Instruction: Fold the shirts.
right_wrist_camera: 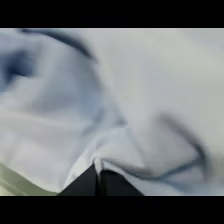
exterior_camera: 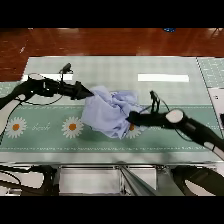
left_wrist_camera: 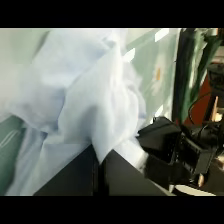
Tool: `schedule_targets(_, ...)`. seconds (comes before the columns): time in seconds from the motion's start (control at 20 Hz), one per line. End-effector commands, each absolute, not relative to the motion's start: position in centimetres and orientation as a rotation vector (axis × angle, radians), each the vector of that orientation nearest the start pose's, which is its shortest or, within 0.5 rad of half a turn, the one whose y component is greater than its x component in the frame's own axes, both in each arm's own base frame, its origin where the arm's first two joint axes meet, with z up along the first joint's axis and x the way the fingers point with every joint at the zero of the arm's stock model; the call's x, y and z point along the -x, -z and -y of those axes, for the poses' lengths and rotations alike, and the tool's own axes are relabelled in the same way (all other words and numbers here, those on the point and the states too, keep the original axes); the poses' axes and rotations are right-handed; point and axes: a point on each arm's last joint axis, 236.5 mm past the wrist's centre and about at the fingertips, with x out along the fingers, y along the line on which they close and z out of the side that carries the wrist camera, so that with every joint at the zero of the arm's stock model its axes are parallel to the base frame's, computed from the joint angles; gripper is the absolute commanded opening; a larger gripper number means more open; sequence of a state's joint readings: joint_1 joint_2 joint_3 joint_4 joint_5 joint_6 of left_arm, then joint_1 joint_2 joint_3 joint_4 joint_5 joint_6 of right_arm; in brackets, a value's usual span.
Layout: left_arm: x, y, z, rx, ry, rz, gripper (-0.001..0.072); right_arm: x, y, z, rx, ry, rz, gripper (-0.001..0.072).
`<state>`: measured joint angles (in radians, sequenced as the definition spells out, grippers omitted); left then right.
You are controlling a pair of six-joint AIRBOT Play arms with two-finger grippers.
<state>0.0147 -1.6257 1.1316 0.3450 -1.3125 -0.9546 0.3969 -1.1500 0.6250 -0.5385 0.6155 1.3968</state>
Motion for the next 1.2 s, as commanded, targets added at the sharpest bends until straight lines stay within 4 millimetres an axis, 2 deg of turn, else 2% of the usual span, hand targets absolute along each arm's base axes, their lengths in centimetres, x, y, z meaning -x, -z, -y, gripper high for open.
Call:
schedule_targets(0.0, -42.0, -11.1, 18.0, 0.792, 1.028, -0.989, 0.0017, -37.9, -7.8, -22.6, -0.554, -0.578, -0.945, 0.0018)
schedule_targets(0.05, -43.4, -15.5, 16.5, 0.736, 1.008, -0.867, 0.0017, -40.5, -13.5, -20.3, -0.514, -0.565, -0.829, 0.0017)
schedule_targets(0.1, -44.3, -19.8, 15.3, 0.681, 0.981, -0.755, 0.0017, -41.9, -18.8, -18.4, -0.464, -0.564, -0.734, 0.0018)
schedule_targets(0.15, -44.4, -24.7, 14.3, 0.608, 0.967, -0.635, 0.0017, -42.2, -24.0, -17.1, -0.394, -0.583, -0.647, 0.0018)
schedule_targets(0.25, -42.3, -33.6, 13.4, 0.432, 0.965, -0.43, 0.0018, -40.5, -33.7, -14.6, -0.268, -0.591, -0.496, 0.0018)
schedule_targets(0.35, -39.0, -40.6, 13.3, 0.248, 0.922, -0.273, 0.0017, -37.6, -41.2, -13.7, -0.178, -0.585, -0.354, 0.0018)
schedule_targets(0.45, -35.4, -45.6, 13.3, 0.131, 0.847, -0.166, 0.0017, -33.6, -46.0, -13.8, -0.102, -0.607, -0.263, 0.0018)
schedule_targets(0.5, -33.7, -47.2, 13.0, 0.074, 0.801, -0.13, 0.0017, -31.9, -47.4, -13.8, -0.083, -0.611, -0.226, 0.0018)
schedule_targets(0.55, -31.9, -48.4, 12.7, 0.019, 0.746, -0.101, 0.0018, -30.0, -48.5, -13.7, -0.067, -0.606, -0.192, 0.0018)
schedule_targets(0.7, -27.0, -50.2, 11.0, -0.1, 0.568, -0.056, 0.0018, -25.1, -50.2, -12.8, -0.007, -0.572, -0.132, 0.0018)
schedule_targets(0.8, -23.9, -50.5, 10.4, -0.149, 0.494, -0.05, 0.0019, -22.5, -50.9, -12.1, 0.027, -0.536, -0.099, 0.0018)
schedule_targets(0.85, -22.7, -50.0, 10.4, -0.151, 0.485, -0.068, 0.0018, -21.4, -50.8, -11.8, 0.037, -0.527, -0.1, 0.0018)
schedule_targets(0.95, -20.8, -47.3, 11.0, -0.131, 0.505, -0.157, 0.0018, -20.4, -48.9, -11.6, 0.046, -0.52, -0.153, 0.0018)
schedule_targets(1.05, -20.7, -43.2, 11.1, -0.073, 0.518, -0.272, 0.0018, -21.1, -44.9, -11.1, 0.035, -0.498, -0.278, 0.0018)
schedule_targets(1.15, -21.9, -36.5, 10.8, 0.025, 0.525, -0.426, 0.0018, -23.1, -39.6, -10.8, -0.003, -0.487, -0.431, 0.0018)
